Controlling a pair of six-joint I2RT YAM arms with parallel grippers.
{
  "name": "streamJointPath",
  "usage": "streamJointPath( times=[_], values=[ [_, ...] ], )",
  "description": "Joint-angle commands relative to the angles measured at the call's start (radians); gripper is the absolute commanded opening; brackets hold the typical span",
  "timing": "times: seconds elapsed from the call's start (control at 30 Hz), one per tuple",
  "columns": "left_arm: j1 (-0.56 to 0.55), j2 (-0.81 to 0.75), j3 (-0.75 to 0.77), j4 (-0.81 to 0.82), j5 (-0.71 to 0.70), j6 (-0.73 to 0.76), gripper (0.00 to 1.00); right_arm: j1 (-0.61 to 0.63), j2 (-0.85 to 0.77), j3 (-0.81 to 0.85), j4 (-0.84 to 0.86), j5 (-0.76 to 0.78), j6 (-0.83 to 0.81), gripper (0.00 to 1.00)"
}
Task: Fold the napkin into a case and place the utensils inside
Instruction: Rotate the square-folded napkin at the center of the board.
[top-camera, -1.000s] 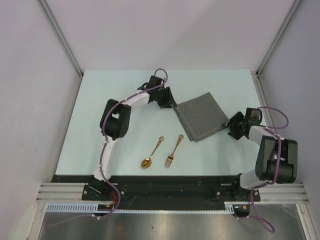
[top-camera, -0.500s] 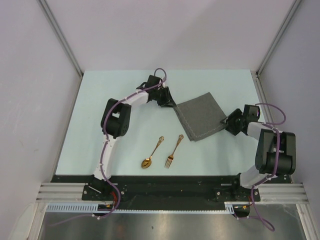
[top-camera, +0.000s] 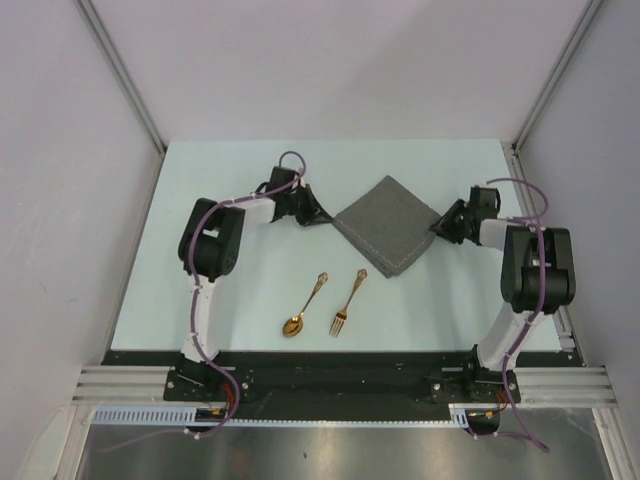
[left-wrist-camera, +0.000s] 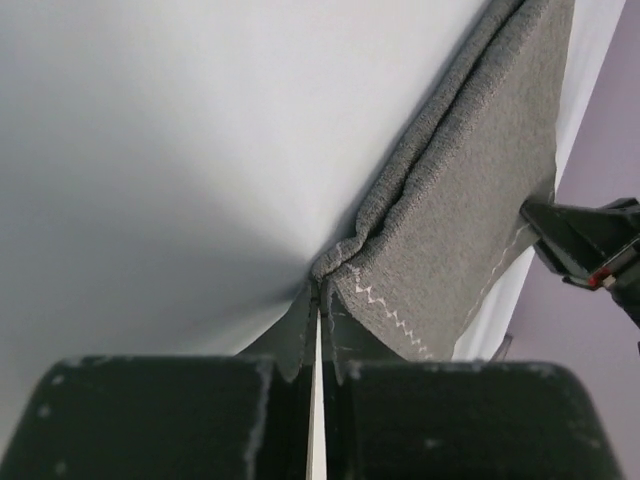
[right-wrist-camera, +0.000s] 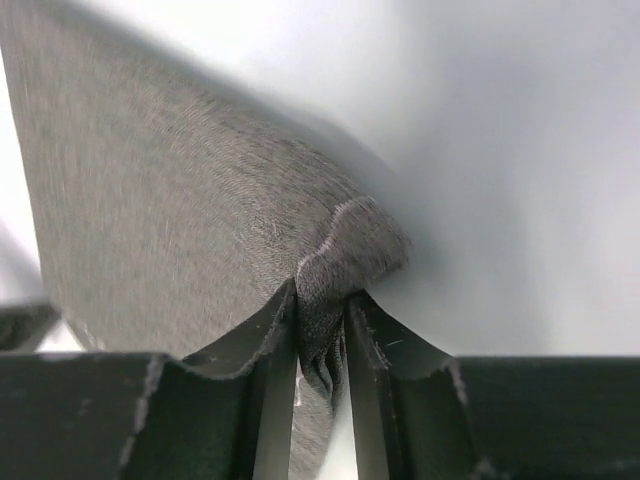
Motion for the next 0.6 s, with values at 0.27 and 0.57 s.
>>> streamJointPath(
  times=[0.27,0.57],
  values=[
    [-0.141,-0.251,-0.561,0.547,-0.068,-0.462,0.0,0.104,0.397,0.687,-0.172,-0.055,-0.147,0.35],
    [-0.17,-0.406,-0.543,0.258,-0.081,-0.197,0.46,0.086,0.308,0.791,-0.512,0.173,-0.25,0.71]
  ],
)
